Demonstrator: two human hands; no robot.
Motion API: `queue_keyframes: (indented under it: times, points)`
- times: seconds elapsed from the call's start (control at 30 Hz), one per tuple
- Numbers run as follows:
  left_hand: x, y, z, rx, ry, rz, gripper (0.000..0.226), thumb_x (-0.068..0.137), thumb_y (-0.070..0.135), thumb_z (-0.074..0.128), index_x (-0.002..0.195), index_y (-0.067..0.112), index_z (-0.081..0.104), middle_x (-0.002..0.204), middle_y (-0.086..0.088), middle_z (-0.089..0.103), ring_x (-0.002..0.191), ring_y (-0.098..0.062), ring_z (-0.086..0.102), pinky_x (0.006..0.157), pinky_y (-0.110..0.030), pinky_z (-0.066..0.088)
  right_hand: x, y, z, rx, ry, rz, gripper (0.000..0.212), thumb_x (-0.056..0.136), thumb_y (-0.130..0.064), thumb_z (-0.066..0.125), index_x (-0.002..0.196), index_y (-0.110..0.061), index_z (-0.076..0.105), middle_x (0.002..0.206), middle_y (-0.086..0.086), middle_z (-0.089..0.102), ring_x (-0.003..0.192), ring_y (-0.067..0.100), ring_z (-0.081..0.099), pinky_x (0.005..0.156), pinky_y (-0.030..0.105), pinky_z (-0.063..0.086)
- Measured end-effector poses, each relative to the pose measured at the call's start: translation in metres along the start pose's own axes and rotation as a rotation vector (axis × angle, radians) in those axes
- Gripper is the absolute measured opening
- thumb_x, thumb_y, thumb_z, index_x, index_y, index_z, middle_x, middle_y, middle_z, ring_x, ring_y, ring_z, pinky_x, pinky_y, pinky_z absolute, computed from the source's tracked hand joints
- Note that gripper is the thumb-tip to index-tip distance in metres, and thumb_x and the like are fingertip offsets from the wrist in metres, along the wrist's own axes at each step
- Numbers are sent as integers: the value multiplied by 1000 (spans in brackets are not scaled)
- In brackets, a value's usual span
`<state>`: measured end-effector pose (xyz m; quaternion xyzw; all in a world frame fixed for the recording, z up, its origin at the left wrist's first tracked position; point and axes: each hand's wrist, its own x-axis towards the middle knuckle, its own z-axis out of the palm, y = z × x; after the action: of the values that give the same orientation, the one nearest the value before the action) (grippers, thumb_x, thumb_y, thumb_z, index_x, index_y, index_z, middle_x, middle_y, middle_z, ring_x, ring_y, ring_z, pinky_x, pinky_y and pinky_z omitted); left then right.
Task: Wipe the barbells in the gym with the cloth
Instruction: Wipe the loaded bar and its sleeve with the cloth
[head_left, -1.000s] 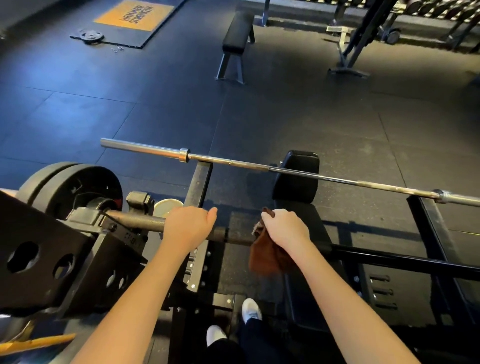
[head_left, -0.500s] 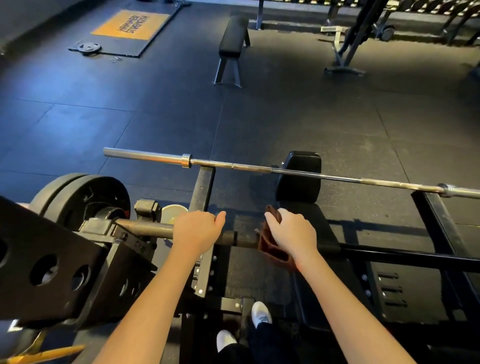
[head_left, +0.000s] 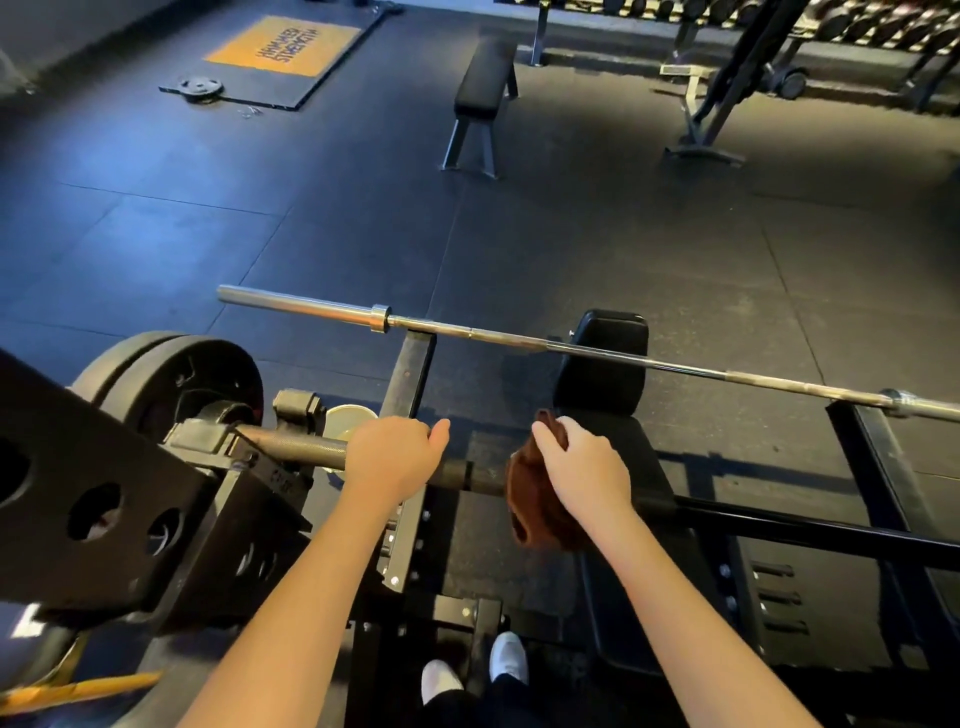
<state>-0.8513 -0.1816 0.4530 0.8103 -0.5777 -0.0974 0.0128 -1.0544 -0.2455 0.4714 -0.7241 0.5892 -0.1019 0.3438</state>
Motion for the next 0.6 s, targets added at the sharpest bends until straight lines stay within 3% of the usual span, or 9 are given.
queue_keyframes:
  times: [0.07,0.13,0.2,0.27,0.33,0.47,0.53,0.6]
  points:
    - [-1,-1,1,8,-10,1,61,103,46,21,66,15,58,66,-3,61,63,-17,60,68,-35,54,-21,11,13,-65,57,-267,35,98,-52,40,119,-30,57,102,-9,64,95,13,61,84,31,46]
    - [-1,-2,2,37,-12,28,61,103,45,19,69,14,60,66,-3,61,62,-17,61,67,-34,54,-40,23,38,-331,172,-497,44,92,-51,43,122,-24,60,113,-3,65,101,16,60,91,36,48]
    - [-1,-1,2,51,-17,30,60,104,43,20,72,13,62,68,-4,63,64,-18,62,68,-36,55,-36,22,50,-443,288,-580,48,88,-50,43,116,-19,65,104,2,67,88,20,63,79,36,51]
    - [-1,0,3,17,-8,1,61,104,43,20,71,12,61,69,-5,63,65,-19,62,69,-37,55,-24,13,48,-463,335,-615,41,90,-49,42,98,-19,68,80,-1,65,66,17,63,61,30,47]
    - [0,2,3,-13,3,-26,61,103,44,21,68,13,60,68,-5,62,64,-19,61,69,-36,53,-10,-5,32,-436,230,-517,38,97,-49,39,91,-20,63,72,-5,60,63,14,60,58,27,40]
    - [3,1,5,-16,19,-49,59,102,46,22,62,17,54,64,-3,60,60,-16,59,62,-30,50,15,-24,10,-179,-193,-157,35,99,-51,42,103,-22,61,97,0,66,93,21,64,84,38,52]
    - [2,0,6,-22,15,-45,58,102,46,22,63,17,55,65,-3,60,61,-17,59,66,-35,53,5,-22,7,-103,-309,-184,32,95,-54,49,115,-30,56,106,-6,64,97,15,62,87,35,51]
    - [0,-1,6,-16,19,-40,57,101,47,21,63,19,52,65,-2,60,61,-18,60,67,-36,54,-15,-16,7,-229,-320,-331,45,90,-53,60,129,-33,47,116,-10,59,104,12,58,87,31,48]
